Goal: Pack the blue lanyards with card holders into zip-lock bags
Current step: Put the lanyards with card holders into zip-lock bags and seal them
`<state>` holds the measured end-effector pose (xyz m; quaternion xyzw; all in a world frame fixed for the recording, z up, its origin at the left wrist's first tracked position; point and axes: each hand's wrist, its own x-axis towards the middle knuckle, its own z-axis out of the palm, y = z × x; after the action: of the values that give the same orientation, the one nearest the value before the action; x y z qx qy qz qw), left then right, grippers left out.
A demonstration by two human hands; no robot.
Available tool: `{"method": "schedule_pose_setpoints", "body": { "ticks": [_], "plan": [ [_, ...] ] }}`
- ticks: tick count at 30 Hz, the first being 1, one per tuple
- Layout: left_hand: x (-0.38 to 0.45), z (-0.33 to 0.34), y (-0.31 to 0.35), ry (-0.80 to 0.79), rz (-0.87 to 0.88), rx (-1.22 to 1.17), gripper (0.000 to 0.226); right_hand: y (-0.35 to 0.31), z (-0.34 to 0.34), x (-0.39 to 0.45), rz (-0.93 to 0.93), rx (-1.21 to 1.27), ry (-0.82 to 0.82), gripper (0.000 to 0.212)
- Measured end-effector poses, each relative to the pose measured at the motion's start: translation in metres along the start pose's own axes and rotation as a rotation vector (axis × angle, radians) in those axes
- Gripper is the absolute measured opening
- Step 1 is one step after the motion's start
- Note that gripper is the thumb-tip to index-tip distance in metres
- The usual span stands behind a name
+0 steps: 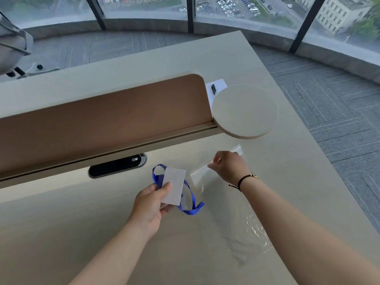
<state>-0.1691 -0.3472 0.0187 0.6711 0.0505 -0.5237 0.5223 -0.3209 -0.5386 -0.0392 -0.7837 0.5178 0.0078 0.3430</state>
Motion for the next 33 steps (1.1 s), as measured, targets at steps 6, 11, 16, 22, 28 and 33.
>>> {"method": "schedule_pose_setpoints", "body": {
  "ticks": [6,11,16,22,28,33],
  "plan": [
    [-0.024,-0.02,0.008,-0.052,-0.029,-0.127,0.023,-0.017,0.014,-0.045,0.158,0.39,0.099,0.004],
    [-0.057,-0.039,0.017,-0.109,0.064,-0.12,0.027,-0.046,0.028,-0.092,0.179,0.513,0.076,0.022],
    [-0.097,-0.057,0.038,-0.266,0.102,-0.341,0.028,-0.08,0.04,-0.137,0.078,0.489,-0.001,0.034],
    [-0.135,-0.082,0.05,-0.458,0.121,-0.631,0.042,-0.131,0.055,-0.191,-0.093,0.354,0.003,0.047],
    [-0.15,-0.105,0.035,-0.388,0.094,-0.557,0.04,-0.175,0.058,-0.228,-0.174,0.438,0.045,0.052],
    [-0.158,-0.123,0.026,-0.284,0.099,-0.456,0.044,-0.192,0.066,-0.245,-0.174,0.415,0.038,0.044]
  ]
}}
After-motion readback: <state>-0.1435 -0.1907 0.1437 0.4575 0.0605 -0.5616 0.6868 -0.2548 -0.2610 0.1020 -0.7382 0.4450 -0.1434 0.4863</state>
